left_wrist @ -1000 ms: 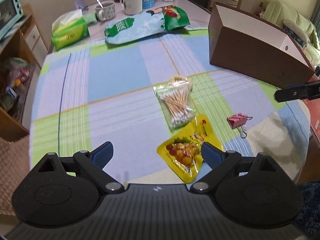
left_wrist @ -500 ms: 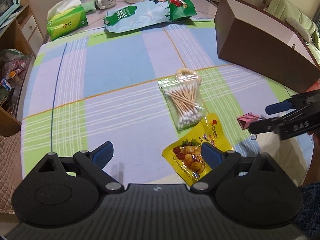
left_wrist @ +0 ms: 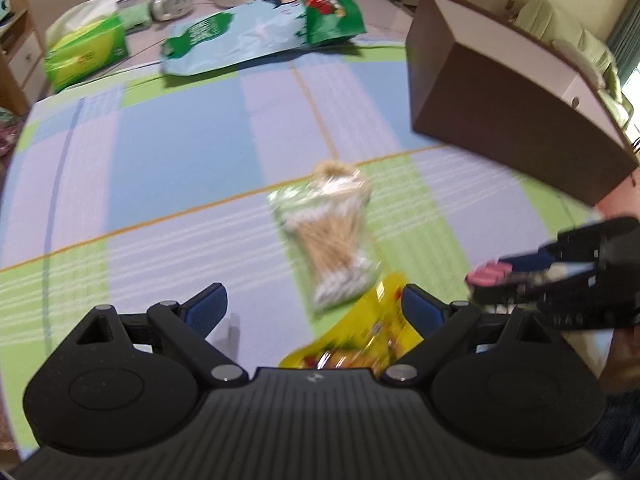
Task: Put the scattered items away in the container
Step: 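Move both tools to the tablecloth and grasp the pink binder clip with the right gripper, then grasp the cotton swab bag with the left gripper while the right lifts the pink clip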
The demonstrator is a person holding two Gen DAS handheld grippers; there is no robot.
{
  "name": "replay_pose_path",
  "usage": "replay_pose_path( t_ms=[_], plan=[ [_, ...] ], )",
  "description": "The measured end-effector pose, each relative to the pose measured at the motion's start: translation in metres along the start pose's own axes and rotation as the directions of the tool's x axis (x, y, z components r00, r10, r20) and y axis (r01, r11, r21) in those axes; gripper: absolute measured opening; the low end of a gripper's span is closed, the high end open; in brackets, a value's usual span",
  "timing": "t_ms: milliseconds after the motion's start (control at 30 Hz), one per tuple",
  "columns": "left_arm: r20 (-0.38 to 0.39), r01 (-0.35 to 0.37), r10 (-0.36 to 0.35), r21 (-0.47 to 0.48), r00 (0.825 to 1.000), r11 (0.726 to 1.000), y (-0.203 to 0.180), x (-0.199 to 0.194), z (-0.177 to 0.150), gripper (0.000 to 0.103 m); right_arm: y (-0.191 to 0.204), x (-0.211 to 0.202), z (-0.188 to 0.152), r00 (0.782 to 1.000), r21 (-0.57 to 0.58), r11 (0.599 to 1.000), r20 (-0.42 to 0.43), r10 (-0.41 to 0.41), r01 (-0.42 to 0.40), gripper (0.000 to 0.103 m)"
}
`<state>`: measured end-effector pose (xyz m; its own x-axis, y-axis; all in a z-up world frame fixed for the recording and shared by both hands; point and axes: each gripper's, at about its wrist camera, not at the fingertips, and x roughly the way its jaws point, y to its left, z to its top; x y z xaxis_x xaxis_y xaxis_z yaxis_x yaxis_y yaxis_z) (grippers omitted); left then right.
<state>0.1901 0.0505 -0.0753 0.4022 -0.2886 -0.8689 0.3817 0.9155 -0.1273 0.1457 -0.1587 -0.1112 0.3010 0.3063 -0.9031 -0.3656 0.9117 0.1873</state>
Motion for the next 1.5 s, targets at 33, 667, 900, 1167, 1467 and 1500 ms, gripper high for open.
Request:
replay_pose_path(
  t_ms=[33,667,900,1167,1467,1500],
  plan=[
    [0.002,0.004,-0.004,-0.003,1.000,1.000,-0.002,0.005,0.005,0.086,-0.003,-0.001,0.000,1.000,0.011,1.000,0.000,-0.004,0.004,0.040],
    [0.002,-0.048,0.048,0.012,0.999,0.999,-0.011,0.006,0.012,0.020,-0.022,-0.041,-0.012,0.994,0.070,0.997,0.105,0.024,-0.031,0.040],
    [0.068,-0.067,0.062,0.065,0.996,0.996,-0.029,-0.041,0.010,0.020,-0.029,-0.069,-0.020,0.985,0.078,0.996,0.168,0.030,-0.043,0.040],
    [0.146,-0.059,0.038,0.139,0.989,0.988,-0.069,-0.071,0.027,0.020,-0.050,-0.116,-0.021,0.970,0.075,0.996,0.243,0.021,-0.040,0.040],
    [0.225,-0.024,-0.038,0.266,0.974,0.964,-0.128,-0.085,0.065,0.020,-0.087,-0.174,-0.017,0.942,0.088,0.996,0.336,-0.006,-0.026,0.040],
    [0.229,-0.022,-0.045,0.280,0.972,0.960,-0.135,-0.085,0.070,0.020,-0.092,-0.180,-0.017,0.939,0.090,0.996,0.345,-0.005,-0.027,0.040]
  ],
)
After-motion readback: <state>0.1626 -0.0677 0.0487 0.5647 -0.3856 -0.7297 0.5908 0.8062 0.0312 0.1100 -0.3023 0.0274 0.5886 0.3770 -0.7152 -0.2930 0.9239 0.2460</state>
